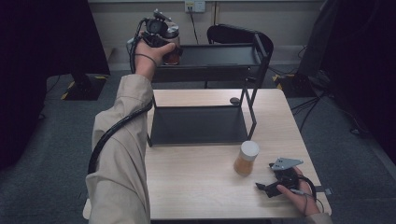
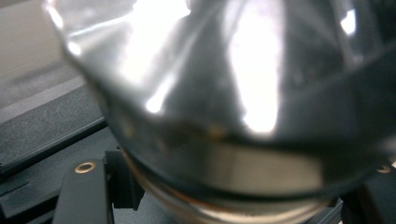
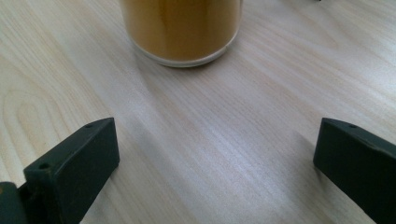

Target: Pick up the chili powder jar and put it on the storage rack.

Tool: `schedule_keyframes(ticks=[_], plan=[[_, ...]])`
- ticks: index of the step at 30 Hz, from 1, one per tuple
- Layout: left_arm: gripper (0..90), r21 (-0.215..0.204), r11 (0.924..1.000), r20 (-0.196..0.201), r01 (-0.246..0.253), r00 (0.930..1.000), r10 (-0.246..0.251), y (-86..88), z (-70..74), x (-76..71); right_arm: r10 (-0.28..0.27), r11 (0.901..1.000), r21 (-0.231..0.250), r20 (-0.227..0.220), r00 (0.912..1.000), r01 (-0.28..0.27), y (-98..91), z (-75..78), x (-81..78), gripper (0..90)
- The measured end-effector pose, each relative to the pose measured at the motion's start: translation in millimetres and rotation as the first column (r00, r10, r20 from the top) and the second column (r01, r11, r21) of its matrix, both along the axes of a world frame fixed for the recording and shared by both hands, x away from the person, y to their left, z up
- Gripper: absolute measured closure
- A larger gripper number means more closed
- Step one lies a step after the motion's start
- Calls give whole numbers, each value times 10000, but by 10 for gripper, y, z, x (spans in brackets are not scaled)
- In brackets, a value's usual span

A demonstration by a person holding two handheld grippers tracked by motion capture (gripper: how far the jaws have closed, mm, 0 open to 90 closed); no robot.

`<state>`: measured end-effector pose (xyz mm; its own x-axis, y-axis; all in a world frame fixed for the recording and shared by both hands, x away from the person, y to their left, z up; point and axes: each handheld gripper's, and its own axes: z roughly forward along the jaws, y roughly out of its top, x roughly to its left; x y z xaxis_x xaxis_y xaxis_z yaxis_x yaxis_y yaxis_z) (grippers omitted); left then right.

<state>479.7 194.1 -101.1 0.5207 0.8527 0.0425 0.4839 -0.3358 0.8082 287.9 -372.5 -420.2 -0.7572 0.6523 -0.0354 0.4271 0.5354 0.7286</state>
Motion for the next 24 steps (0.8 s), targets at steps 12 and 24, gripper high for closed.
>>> schedule_keyframes(ticks=[12,24], plan=[[301,-212,9998,-13,9,10000,-9,34,-26,-10,0,10000,0,1,10000,0,0,0,0,0],[92,-490,9982,13,-346,9994,347,60,-11,-150,1,10000,0,2,10000,-1,0,0,0,0]])
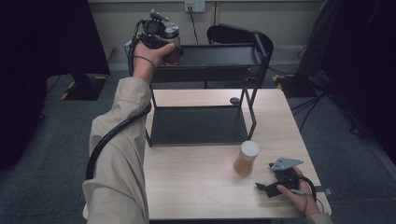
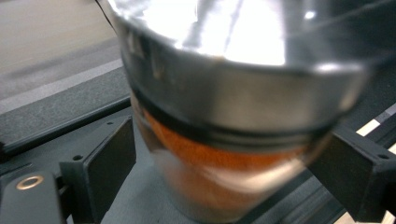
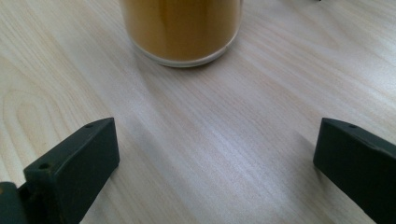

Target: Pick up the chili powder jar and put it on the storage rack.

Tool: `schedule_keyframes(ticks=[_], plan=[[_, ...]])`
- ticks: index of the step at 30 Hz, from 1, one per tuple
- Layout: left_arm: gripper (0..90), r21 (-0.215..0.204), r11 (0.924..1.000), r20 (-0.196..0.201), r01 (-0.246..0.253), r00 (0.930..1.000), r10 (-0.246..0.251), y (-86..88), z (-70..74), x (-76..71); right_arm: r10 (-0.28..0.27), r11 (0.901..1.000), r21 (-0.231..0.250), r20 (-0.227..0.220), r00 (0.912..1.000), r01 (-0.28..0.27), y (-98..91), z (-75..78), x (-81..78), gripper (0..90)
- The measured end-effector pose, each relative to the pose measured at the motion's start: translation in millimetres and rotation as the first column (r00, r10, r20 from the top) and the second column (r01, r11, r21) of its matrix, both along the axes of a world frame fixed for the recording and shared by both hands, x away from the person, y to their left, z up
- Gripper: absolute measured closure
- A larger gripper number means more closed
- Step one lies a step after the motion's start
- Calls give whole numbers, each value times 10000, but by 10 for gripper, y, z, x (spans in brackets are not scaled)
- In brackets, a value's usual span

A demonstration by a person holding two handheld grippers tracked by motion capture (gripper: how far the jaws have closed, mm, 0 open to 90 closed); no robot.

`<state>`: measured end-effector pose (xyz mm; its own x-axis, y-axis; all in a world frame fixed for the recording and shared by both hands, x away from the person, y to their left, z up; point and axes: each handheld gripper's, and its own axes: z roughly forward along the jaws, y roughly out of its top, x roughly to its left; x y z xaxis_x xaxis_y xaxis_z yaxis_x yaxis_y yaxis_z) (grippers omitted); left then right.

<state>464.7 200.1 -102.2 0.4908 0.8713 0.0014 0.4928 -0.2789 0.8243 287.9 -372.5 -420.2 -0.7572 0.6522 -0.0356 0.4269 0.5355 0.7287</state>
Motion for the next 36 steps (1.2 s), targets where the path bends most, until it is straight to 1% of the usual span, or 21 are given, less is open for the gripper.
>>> schedule_keyframes(ticks=[1,2,4,5,9,11,13,16,20,26,27,36], plan=[[86,0,10000,0,0,10000,0,0,0,0,-2,10000,1,-2,10000,2,0,0,0,0],[85,-84,10000,52,48,10000,-47,8,-3,-41,-1,10000,2,0,10000,1,0,0,0,0],[77,13,9999,116,160,9998,-160,4,0,-77,-1,10000,1,1,10000,1,0,0,0,0],[70,-8,9999,116,137,9998,-137,1,-1,-103,-1,10000,2,1,10000,1,0,0,0,0],[35,-108,9999,261,68,9996,-65,9,-13,-202,-2,10000,4,1,10000,2,0,-1,0,0],[26,-222,9997,337,54,9994,-46,20,-19,-254,-1,10000,3,2,10000,1,0,-1,-1,0],[16,-321,9994,468,159,9988,-144,36,-34,-306,-10,10000,2,2,10000,10,1,-1,-2,0],[16,-404,9989,495,217,9986,-197,52,-54,-374,-24,10000,6,2,10000,24,1,-1,-5,0],[17,-661,9974,548,286,9982,-250,90,-114,-442,-26,10000,5,3,10000,26,1,-1,-5,0],[25,-712,9966,727,425,9967,-373,93,-153,-553,-25,10000,5,3,10000,25,1,-1,-5,0],[25,-784,9960,728,431,9966,-374,100,-166,-572,-25,10000,6,1,10000,25,1,-1,-5,0],[25,-859,9949,821,532,9956,-461,155,-232,-733,-32,10000,3,-1,10000,32,2,-1,-6,0]])
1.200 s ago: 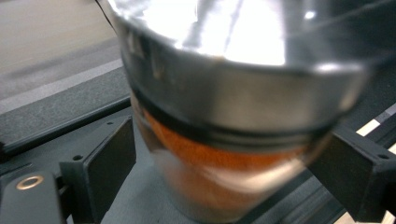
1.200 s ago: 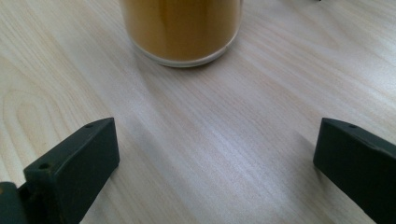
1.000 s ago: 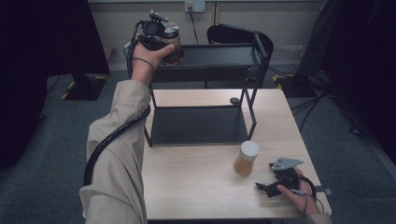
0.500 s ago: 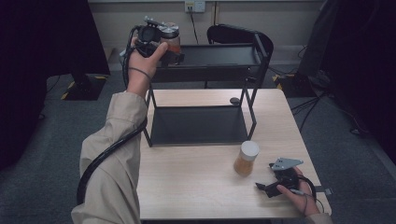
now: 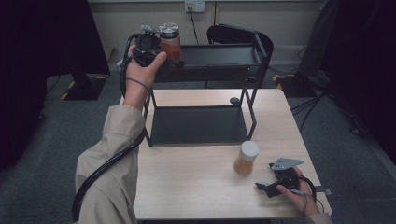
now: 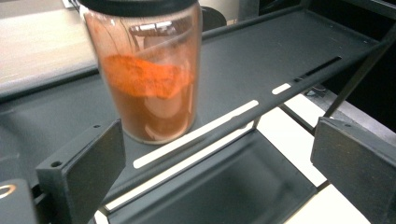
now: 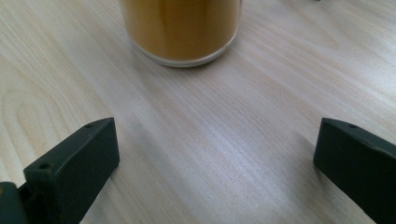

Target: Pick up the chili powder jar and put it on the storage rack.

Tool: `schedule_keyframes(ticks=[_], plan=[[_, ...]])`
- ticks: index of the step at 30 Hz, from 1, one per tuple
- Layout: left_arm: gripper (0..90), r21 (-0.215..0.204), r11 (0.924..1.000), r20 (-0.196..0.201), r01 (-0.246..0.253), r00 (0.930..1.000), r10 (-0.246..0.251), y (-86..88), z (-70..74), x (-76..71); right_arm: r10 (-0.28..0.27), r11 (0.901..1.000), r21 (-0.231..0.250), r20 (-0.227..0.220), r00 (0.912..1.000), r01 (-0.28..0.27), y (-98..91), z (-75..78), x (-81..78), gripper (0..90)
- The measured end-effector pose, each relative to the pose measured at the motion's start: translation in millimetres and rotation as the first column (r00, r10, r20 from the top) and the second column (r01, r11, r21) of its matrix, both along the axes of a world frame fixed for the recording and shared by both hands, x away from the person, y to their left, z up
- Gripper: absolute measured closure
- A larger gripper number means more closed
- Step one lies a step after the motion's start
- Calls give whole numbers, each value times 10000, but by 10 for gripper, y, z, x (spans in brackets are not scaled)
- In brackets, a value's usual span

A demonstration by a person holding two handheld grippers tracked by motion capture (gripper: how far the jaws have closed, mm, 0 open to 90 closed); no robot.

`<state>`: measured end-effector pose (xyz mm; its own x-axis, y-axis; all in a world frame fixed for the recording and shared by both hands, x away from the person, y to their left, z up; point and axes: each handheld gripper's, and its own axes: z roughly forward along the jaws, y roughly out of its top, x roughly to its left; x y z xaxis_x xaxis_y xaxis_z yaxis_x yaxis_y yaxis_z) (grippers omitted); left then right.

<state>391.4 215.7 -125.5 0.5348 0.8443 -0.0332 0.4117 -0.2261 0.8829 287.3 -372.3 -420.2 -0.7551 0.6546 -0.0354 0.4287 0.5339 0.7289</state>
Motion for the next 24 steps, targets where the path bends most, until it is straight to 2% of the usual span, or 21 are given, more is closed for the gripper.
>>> schedule_keyframes(ticks=[8,24], plan=[[27,-61,9997,66,220,9997,-219,69,-113,-141,-6,10000,0,-7,10000,6,0,1,-1,0],[31,-188,9988,44,455,9990,-454,277,-444,-295,-17,10000,2,-4,10000,17,1,0,-3,0]])
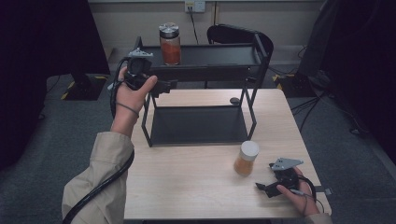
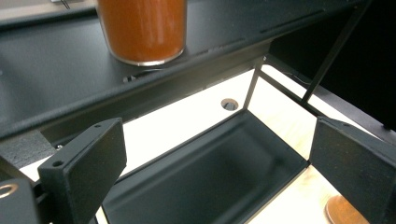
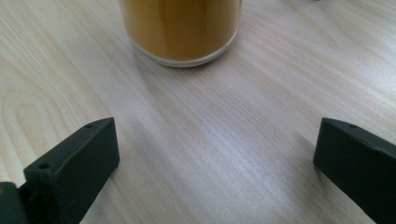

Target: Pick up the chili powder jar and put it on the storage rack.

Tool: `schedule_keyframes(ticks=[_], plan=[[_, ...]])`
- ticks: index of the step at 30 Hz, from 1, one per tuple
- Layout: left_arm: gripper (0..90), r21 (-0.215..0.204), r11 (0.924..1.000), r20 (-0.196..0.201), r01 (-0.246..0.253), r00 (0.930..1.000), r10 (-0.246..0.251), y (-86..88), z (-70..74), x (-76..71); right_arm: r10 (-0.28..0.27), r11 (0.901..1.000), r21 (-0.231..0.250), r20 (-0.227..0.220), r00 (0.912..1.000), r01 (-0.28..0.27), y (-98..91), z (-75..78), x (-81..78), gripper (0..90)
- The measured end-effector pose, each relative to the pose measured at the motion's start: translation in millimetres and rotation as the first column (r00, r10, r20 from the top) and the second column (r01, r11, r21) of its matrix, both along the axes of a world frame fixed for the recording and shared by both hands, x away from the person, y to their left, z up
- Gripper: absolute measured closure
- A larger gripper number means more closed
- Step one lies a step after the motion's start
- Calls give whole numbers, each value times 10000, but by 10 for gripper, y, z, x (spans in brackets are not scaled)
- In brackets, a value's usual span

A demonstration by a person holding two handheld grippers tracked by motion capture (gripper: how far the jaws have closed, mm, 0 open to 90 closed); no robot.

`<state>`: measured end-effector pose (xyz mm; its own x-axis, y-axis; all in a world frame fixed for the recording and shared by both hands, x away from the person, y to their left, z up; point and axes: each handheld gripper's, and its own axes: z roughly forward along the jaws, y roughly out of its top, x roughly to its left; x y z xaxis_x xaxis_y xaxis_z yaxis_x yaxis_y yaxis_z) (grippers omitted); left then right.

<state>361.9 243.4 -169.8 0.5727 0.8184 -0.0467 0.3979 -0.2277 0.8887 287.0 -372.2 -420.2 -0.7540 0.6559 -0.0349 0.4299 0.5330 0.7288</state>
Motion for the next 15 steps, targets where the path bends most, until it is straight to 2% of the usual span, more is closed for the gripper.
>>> schedule_keyframes(ticks=[5,8,15], plan=[[35,-7,9999,-97,149,9998,-149,22,-103,-18,-11,10000,1,0,10000,11,1,0,-2,0],[37,0,9996,-25,271,9996,-271,36,-154,-41,-15,10000,-5,-5,10000,15,2,1,-2,0],[38,-56,9996,-43,271,9996,-271,85,-274,-66,-16,10000,1,0,10000,16,2,0,-3,0]])
